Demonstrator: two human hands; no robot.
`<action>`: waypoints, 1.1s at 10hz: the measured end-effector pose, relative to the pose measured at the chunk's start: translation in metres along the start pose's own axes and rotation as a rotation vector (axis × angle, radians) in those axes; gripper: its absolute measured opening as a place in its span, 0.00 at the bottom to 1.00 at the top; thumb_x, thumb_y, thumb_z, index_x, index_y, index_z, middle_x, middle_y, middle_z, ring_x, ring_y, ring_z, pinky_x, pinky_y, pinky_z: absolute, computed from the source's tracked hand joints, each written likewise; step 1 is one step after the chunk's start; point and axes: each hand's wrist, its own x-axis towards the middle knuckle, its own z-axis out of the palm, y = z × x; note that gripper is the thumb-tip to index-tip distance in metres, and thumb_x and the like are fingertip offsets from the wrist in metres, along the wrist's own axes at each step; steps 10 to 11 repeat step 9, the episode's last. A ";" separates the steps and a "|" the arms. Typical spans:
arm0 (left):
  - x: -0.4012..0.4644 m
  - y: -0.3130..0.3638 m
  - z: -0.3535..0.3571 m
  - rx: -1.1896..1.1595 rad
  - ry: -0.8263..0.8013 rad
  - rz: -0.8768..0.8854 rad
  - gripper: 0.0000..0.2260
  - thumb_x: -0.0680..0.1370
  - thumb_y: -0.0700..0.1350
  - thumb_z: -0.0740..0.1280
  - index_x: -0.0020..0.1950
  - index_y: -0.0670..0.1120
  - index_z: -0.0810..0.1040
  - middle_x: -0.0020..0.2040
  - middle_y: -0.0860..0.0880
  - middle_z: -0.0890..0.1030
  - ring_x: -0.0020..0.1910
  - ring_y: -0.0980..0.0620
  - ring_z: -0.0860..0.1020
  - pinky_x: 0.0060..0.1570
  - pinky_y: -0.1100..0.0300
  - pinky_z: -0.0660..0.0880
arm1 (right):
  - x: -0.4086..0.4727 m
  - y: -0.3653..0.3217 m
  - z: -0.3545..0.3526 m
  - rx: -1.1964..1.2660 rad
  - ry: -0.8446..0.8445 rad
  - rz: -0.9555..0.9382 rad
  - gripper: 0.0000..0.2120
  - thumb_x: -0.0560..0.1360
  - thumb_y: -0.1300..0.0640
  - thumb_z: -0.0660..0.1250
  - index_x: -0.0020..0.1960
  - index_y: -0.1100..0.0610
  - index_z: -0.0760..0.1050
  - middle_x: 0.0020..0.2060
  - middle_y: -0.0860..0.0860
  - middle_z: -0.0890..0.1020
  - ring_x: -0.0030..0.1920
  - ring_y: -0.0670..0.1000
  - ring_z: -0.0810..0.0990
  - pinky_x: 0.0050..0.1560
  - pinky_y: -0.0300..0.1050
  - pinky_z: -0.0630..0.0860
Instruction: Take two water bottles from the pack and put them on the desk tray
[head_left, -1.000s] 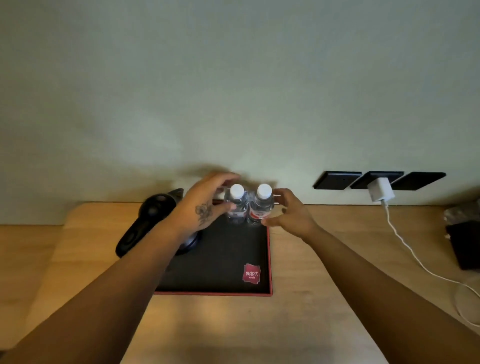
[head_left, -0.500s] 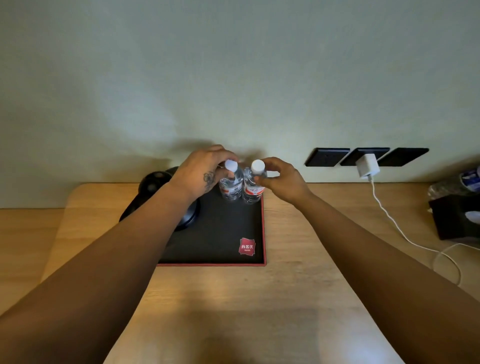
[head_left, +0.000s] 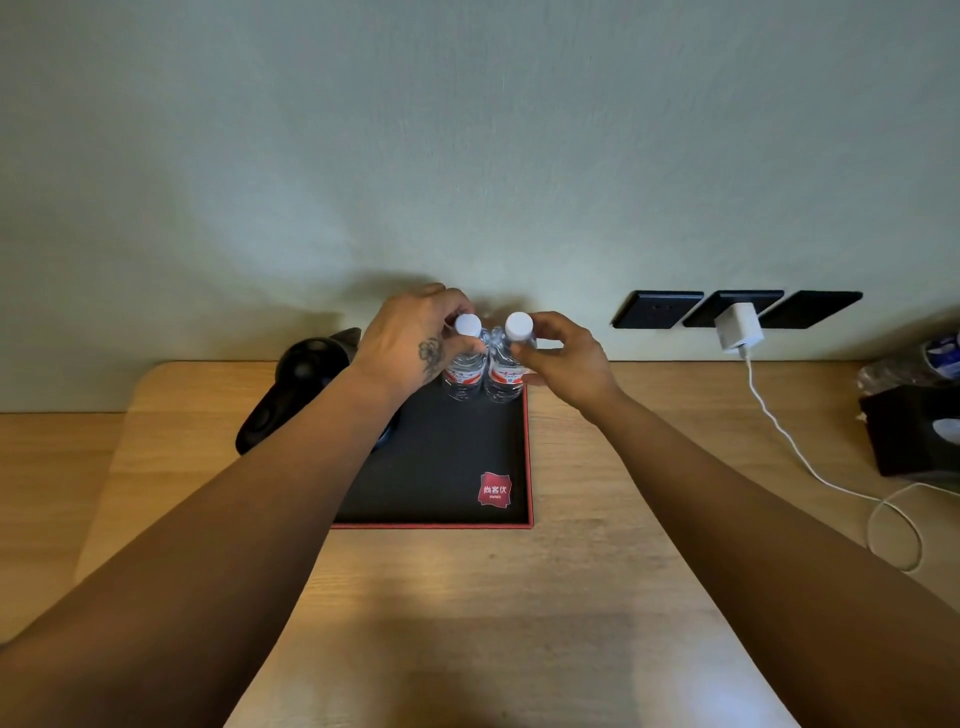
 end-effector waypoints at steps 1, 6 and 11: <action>0.000 0.001 -0.001 0.006 0.014 -0.032 0.18 0.73 0.57 0.81 0.57 0.49 0.85 0.52 0.49 0.87 0.48 0.47 0.85 0.50 0.48 0.83 | -0.002 0.001 0.002 0.013 0.003 0.009 0.23 0.75 0.49 0.79 0.69 0.45 0.79 0.68 0.47 0.83 0.59 0.50 0.83 0.55 0.45 0.78; -0.010 0.001 0.003 -0.074 0.028 -0.098 0.21 0.70 0.58 0.83 0.59 0.54 0.83 0.53 0.54 0.88 0.47 0.51 0.86 0.51 0.49 0.85 | -0.012 0.002 0.006 0.063 0.001 0.018 0.25 0.77 0.51 0.79 0.72 0.46 0.77 0.71 0.48 0.81 0.65 0.54 0.84 0.63 0.54 0.83; -0.037 -0.009 -0.018 -0.092 0.057 -0.043 0.26 0.73 0.59 0.81 0.67 0.52 0.80 0.62 0.51 0.87 0.58 0.49 0.86 0.58 0.45 0.84 | -0.034 0.007 -0.006 0.023 0.055 0.037 0.31 0.76 0.48 0.79 0.75 0.48 0.73 0.73 0.47 0.79 0.68 0.51 0.80 0.61 0.46 0.78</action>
